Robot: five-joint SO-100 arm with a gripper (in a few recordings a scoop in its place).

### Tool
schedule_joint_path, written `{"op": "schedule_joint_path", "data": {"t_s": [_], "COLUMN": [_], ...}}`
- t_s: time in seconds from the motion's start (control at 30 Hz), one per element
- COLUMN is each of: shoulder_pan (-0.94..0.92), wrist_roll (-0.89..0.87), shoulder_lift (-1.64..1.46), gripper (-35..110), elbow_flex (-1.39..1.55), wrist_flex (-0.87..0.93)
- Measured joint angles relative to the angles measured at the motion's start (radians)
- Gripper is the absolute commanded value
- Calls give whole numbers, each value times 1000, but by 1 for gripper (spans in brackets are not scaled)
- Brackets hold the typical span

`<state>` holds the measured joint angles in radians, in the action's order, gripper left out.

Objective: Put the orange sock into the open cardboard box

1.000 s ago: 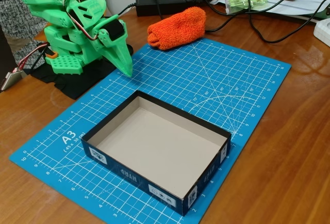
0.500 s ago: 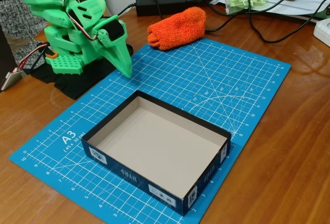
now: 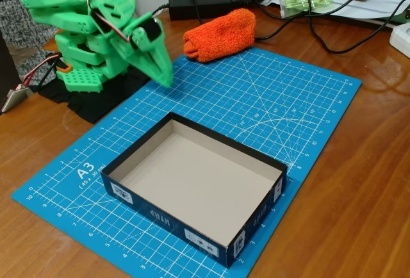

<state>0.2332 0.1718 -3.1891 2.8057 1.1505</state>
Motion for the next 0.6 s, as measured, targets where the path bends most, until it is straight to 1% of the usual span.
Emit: {"op": "schedule_joint_path", "data": {"t_s": [0.07, 0.13, 0.23, 0.3, 0.43, 0.53, 0.6], "shoulder_pan": [95, 124, 181, 209, 264, 295, 311], "wrist_roll": [69, 150, 374, 568, 900, 1057, 1161], "shoulder_lift": [204, 430, 739, 893, 1141, 1249, 1302], "gripper": [15, 19, 29, 29, 32, 33, 34], "elbow_flex": [-219, -439, -709, -859, -1140, -1267, -1316], "wrist_flex": [25, 44, 87, 152, 327, 440, 469]}}
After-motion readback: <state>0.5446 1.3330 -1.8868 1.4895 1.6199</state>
